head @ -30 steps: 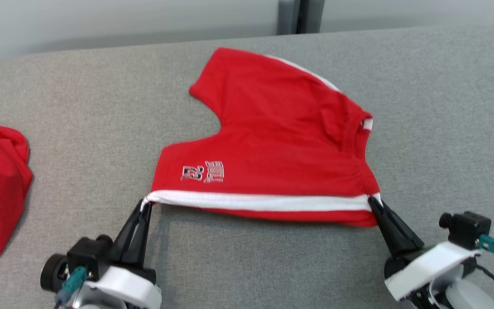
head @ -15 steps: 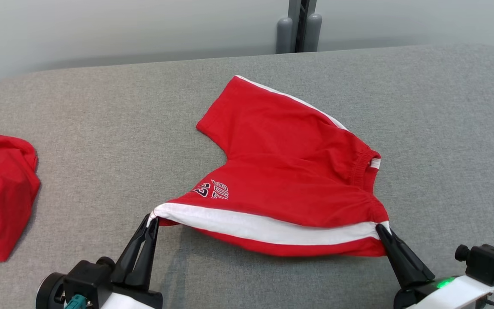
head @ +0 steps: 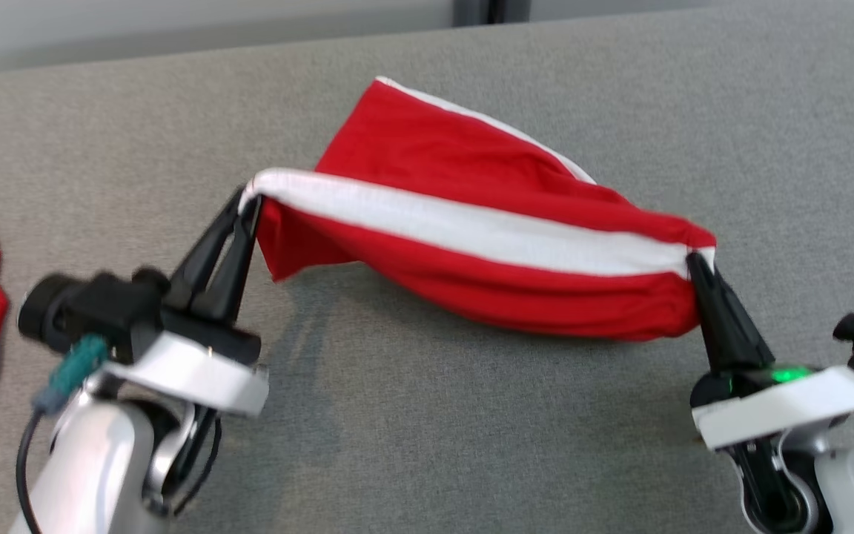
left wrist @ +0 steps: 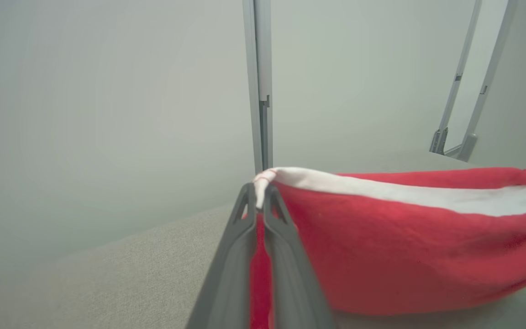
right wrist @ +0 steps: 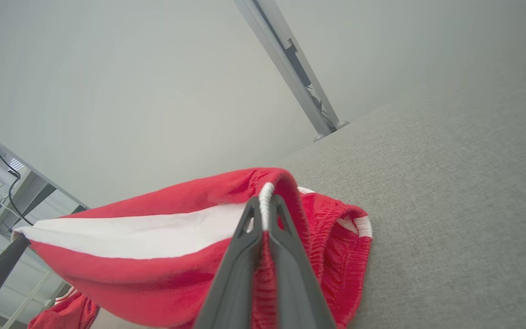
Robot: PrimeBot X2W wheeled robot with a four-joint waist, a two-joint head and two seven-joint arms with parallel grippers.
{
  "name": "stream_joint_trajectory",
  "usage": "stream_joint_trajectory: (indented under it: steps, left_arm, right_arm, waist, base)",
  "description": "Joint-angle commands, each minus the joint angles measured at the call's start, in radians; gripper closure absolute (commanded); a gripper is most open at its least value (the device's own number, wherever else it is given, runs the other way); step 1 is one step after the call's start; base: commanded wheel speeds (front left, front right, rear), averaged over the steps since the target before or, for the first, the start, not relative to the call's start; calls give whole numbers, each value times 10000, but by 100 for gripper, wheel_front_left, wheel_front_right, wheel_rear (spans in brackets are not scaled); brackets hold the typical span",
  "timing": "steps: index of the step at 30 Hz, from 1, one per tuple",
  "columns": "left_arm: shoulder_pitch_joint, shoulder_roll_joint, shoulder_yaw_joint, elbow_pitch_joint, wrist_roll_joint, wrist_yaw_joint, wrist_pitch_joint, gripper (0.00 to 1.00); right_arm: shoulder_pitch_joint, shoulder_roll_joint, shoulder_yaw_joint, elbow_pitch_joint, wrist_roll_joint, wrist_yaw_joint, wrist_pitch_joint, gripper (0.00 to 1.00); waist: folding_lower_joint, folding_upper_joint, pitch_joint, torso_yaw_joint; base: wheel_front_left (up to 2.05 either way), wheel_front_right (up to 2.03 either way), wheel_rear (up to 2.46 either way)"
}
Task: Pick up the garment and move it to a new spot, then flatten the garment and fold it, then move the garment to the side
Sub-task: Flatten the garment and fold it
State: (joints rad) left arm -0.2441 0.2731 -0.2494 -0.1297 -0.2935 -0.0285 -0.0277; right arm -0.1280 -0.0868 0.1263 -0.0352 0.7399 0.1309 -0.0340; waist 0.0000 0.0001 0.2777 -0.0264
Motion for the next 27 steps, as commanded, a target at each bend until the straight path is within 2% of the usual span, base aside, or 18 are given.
stream_joint_trajectory:
  steps: [1,8,10,16,24,25,26,27]
  left_arm:
    - [-936,-25,-36,496,-139,-233,58,100]
    - [-3872,-220,-486,3020,-478,-770,579,100]
    - [-4257,-252,-584,3450,-539,-827,631,100]
    - [-6275,-402,-1044,6580,-796,-990,471,100]
    - [-7726,-726,-1296,9418,-1036,-1015,-111,100]
    - [-7854,-762,-1312,9698,-1057,-1018,-195,100]
    - [-7959,-799,-1315,9952,-1078,-1020,-298,100]
    - [-8074,-830,-1319,10192,-1124,-1021,-413,100]
  right_arm:
    - [-573,92,-128,247,-223,-2,-45,100]
    - [-2257,313,-242,1522,-584,-3,-482,100]
    - [-2466,330,-154,1760,-584,-3,-523,100]
    - [-3662,332,936,3253,152,-2,-1437,100]
    - [-4656,332,1938,4585,726,-2,-2108,100]
    - [-4741,334,2008,4675,770,-3,-2169,90]
    - [-4805,333,2085,4766,797,-3,-2191,63]
    - [-4856,334,2170,4855,817,-3,-2234,0]
  waist:
    - [0,-1,569,-300]
    - [0,-1,1510,-763]
    - [0,-1,1631,-841]
    - [0,-1,2123,-1359]
    - [0,-1,2356,-1662]
    - [0,-1,2364,-1682]
    - [0,-1,2362,-1703]
    - [0,-1,2359,-1722]
  base:
    - [0,0,0]
    - [0,0,0]
    - [0,0,0]
    - [0,0,0]
    - [0,0,0]
    - [0,0,0]
    - [0,0,0]
    - [0,0,0]
